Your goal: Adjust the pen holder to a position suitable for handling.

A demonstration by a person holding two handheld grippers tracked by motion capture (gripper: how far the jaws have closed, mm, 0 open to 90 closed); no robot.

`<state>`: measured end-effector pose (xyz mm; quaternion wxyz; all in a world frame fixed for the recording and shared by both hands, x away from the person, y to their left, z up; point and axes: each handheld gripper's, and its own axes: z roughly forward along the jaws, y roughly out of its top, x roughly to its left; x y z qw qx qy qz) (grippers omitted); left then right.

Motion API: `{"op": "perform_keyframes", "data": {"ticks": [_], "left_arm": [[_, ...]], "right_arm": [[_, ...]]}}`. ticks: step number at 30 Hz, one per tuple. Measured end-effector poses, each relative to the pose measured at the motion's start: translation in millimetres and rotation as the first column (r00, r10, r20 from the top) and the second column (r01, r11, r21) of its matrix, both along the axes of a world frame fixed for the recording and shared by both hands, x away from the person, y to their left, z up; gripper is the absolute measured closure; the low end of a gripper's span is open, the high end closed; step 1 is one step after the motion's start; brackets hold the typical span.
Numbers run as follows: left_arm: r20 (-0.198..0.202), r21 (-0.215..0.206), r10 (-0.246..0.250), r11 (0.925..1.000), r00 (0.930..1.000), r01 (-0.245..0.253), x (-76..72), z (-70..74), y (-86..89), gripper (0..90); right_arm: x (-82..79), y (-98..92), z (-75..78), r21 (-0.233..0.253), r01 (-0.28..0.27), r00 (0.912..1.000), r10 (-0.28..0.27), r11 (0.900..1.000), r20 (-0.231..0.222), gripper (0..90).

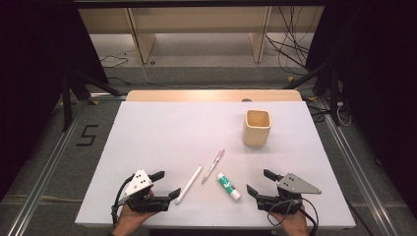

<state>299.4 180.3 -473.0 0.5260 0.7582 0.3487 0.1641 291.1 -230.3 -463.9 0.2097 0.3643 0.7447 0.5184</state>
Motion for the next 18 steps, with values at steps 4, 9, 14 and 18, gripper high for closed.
{"op": "perform_keyframes", "data": {"ticks": [4,9,14,18], "left_arm": [[0.000,0.004,0.000,1.0000,1.0000,0.000,0.0,-0.1,0.0,16.3],[-0.002,0.000,0.003,1.0000,1.0000,-0.003,0.0,-0.2,-0.2,16.3],[-0.005,-0.001,0.006,1.0000,1.0000,-0.006,0.1,-0.3,-0.5,16.3],[-0.010,-0.003,0.010,0.9999,0.9999,-0.010,1.1,-0.8,-0.1,16.3]], "right_arm": [[0.9,-0.3,0.3,-0.004,0.007,1.0000,-0.007,1.000,-0.001,21.3],[3.7,-1.4,1.5,-0.017,0.016,0.9999,-0.016,1.000,0.005,21.7],[10.9,-4.8,6.6,-0.017,0.042,0.9991,-0.042,0.999,0.013,22.9],[22.3,-12.3,11.7,-0.016,0.077,0.9970,-0.077,0.997,0.011,23.8]]}}
